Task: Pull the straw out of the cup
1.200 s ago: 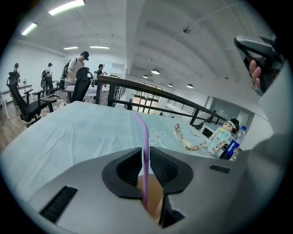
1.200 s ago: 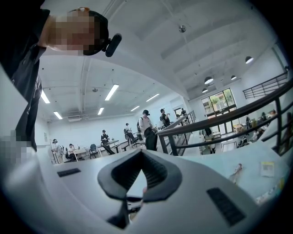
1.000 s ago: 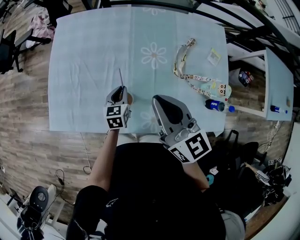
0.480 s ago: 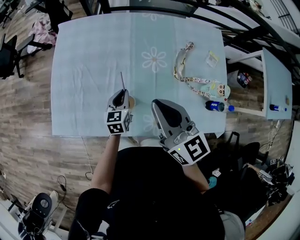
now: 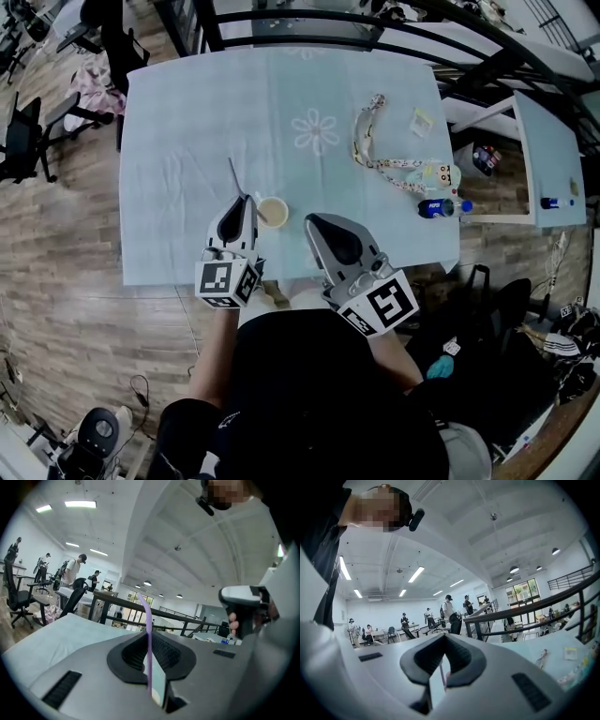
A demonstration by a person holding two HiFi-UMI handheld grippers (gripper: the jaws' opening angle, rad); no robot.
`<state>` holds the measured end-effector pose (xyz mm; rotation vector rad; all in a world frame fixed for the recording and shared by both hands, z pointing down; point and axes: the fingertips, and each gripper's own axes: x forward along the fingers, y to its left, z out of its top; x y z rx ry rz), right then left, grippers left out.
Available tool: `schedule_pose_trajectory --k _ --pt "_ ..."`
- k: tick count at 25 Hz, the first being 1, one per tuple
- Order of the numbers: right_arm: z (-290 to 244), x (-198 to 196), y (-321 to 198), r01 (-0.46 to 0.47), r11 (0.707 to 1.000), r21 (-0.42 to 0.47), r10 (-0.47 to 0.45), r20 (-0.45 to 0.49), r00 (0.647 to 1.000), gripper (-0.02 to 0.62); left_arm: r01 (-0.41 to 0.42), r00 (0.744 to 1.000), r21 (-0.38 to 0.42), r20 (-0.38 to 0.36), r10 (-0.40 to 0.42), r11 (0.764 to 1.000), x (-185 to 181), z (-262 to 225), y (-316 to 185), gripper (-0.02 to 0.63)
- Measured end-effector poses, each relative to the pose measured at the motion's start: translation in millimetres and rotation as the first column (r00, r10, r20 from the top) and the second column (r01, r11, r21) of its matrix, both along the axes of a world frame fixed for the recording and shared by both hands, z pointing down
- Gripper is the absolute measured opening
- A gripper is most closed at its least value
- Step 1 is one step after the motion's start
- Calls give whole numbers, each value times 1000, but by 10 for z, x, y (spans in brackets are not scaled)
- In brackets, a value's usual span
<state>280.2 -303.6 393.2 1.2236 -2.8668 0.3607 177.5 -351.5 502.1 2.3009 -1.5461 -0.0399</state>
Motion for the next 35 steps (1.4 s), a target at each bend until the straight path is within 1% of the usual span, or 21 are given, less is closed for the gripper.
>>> schedule_pose_trajectory --k 5,11,15,20,23,29,32,35 --pt "-75 -274 248 -21 1000 18 21 3 1000 8 -32 999 91 -7 33 995 -344 -472 335 35" --pt "-192 -596 550 -18 999 50 17 4 1000 8 -37 998 158 -35 43 987 -675 -834 694 34" --pt "-305 -817 762 -7 997 74 6 8 1000 8 -42 997 215 -56 56 976 -853 -1120 922 34" --pt "-414 -1072 1011 12 995 98 -13 9 1000 8 -48 996 285 -64 69 957 -1052 -1458 1169 35" --pt "-475 -1161 1156 14 993 113 -15 11 1000 8 -56 994 313 -73 82 948 -1134 -1593 1329 35" --pt "-568 -1233 1408 2 990 144 -3 10 1000 8 -96 990 359 -67 128 928 -1184 -1762 1704 35" --pt "-607 -1247 1524 -11 987 160 9 9 1000 8 -106 984 385 -91 151 917 -1192 -1861 1875 35" --pt "-655 -1243 1642 -23 985 172 22 10 1000 8 -125 985 380 -64 161 916 -1197 -1856 2023 35"
